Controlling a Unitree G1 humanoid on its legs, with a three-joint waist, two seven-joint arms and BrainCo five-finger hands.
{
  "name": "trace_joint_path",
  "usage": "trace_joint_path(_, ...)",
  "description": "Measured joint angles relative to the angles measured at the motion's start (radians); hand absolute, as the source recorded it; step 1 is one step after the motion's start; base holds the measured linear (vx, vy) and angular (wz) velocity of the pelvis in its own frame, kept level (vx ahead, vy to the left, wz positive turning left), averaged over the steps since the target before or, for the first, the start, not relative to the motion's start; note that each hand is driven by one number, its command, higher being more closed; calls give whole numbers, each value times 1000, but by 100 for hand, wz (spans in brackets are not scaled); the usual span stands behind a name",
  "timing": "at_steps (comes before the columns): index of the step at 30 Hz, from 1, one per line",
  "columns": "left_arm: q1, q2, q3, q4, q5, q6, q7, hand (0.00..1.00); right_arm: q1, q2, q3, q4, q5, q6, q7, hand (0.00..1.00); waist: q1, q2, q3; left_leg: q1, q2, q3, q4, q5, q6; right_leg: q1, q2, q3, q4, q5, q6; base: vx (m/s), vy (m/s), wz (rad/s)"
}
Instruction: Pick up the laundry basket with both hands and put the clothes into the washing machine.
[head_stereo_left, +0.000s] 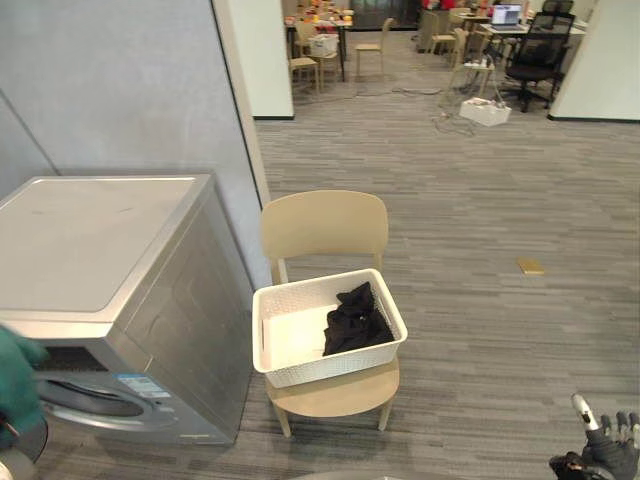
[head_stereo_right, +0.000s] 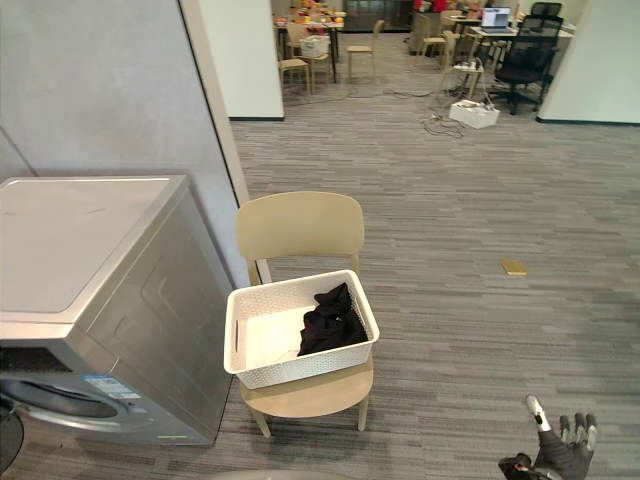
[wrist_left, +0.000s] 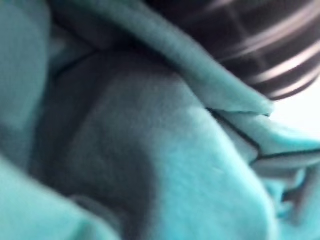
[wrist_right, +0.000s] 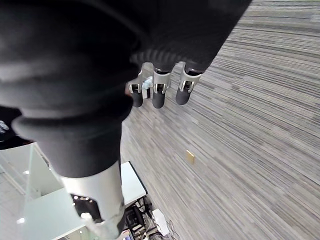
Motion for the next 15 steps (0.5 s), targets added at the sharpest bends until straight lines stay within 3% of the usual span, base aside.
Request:
trace_joint_path(3, 85, -108, -119, 77, -49, 12, -9, 100, 7, 3, 29, 96, 33, -3, 2, 0, 5, -15, 4, 3, 6, 14, 0, 0, 0, 16, -6, -37, 21, -21, 4, -49, 5, 40)
trace_joint_path(5, 82, -103, -172, 219, -75, 24, -45, 100, -11, -6, 43, 212, 62, 0, 9, 0, 21, -19, 9, 1, 9, 37, 0, 0, 0, 14, -9, -42, 20, -21, 4, -42, 10, 8)
trace_joint_path(8, 60, -105, -215, 477, -92, 48, -98, 100, -76, -30, 49, 455, 80, 16, 11, 0, 21, -14, 12, 4, 2, 51, 0, -2, -1, 16, -19, -42, 21, -20, 4, -36, 25, -3)
trace_joint_path(9, 32, -102, -223, 605, -93, 65, -124, 100, -107, -38, 47, 573, 88, 24, 16, 0, 21, -17, 14, 1, 0, 58, -1, -13, -17, 15, -23, -42, 19, -20, 4, -40, 54, -1)
trace_joint_path(11, -20, -91, -236, 822, -93, 88, -159, 100, -122, -29, 57, 717, 87, 43, 37, 0, 21, -45, 7, 5, -19, 75, 17, -31, 0, 14, -56, -41, 3, -21, 3, 24, 55, -5)
trace_joint_path(12, -47, -91, -242, 957, -88, 114, -183, 100, -143, -39, 49, 789, 57, 57, 42, 0, 21, -21, 24, 0, -22, 76, 24, -35, 7, 15, -50, -38, 2, -20, 4, 47, 31, -15)
trace_joint_path(15, -79, -88, -262, 1155, -46, 150, -227, 100, -176, -39, 7, 918, -27, 95, 56, 0, 13, -34, 37, -2, -46, 80, 1, -35, 7, 14, -68, -33, -13, -20, 4, 16, 57, -4)
